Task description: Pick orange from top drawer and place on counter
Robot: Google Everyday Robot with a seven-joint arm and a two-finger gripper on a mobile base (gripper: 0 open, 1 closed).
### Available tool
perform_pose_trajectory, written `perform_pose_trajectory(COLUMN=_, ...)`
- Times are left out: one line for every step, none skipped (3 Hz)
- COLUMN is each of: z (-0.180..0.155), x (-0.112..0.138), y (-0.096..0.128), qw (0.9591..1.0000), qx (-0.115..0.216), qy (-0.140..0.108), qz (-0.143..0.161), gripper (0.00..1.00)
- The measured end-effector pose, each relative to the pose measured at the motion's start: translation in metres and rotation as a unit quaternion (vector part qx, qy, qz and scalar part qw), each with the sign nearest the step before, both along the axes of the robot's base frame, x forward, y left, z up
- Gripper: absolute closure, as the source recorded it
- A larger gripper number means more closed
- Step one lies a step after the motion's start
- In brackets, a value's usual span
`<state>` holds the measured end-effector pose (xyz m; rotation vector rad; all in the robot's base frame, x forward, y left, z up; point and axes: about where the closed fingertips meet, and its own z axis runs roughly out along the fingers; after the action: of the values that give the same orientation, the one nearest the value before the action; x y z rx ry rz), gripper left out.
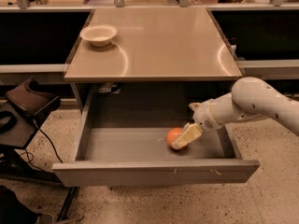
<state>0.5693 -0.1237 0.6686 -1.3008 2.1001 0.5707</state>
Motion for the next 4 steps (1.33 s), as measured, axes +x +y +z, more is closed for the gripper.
perform_pose_trajectory(z=-0.021, x=0.001, y=0.001, qw=0.9998, qx=-0.013, qy=0.0, qz=-0.014, gripper=0.0)
perform_pose_trajectory(z=-0.046, x=0.001, y=-0.001, qw=0.9985, qx=-0.03, qy=-0.004, qz=-0.046, gripper=0.0)
perform_pose_trajectory(z=-0.046, x=0.001, y=-0.001, qw=0.9985, qx=-0.03, qy=-0.004, qz=-0.046, gripper=0.0)
perform_pose_trajectory(z=-0.046, x=0.001, y=-0.001, qw=0.9985, qx=-0.03, qy=-0.004, qz=-0.046, gripper=0.19)
